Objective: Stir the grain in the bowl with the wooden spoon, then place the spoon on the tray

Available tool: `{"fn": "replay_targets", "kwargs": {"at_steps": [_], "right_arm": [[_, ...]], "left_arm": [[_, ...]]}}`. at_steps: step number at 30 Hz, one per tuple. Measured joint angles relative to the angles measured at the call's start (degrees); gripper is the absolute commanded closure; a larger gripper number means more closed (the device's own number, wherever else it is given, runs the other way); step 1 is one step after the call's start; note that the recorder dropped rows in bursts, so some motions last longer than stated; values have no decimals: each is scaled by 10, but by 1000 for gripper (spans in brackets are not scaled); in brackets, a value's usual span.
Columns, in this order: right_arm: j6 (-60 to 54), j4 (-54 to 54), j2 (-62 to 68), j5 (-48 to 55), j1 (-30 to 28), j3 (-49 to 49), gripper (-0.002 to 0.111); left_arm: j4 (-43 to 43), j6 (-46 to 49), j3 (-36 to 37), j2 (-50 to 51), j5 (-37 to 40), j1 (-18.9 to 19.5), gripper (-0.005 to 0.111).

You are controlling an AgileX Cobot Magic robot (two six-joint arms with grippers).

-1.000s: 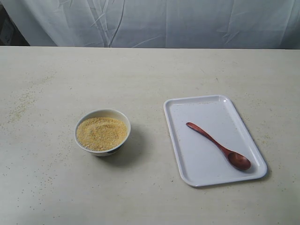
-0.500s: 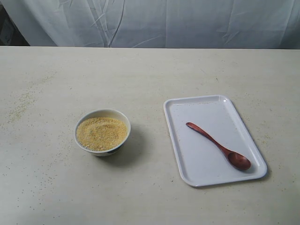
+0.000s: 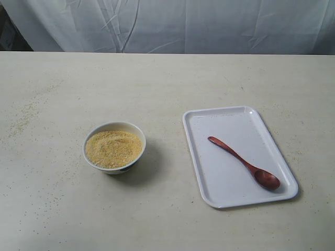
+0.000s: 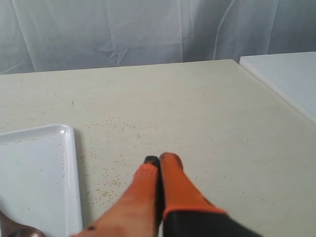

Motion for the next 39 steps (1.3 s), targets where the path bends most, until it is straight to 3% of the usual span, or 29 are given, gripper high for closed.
{"fn": "replay_targets", "kwargs": {"at_steps": [9, 17, 39], "right_arm": [[0, 34, 0, -1, 1, 1, 108], [0, 53, 0, -1, 42, 1, 108], [0, 58, 0, -1, 43, 1, 108]], "left_arm": [[0, 0, 0, 0, 0, 0, 107], [0, 0, 0, 0, 0, 0, 107], [0, 0, 0, 0, 0, 0, 107]]}}
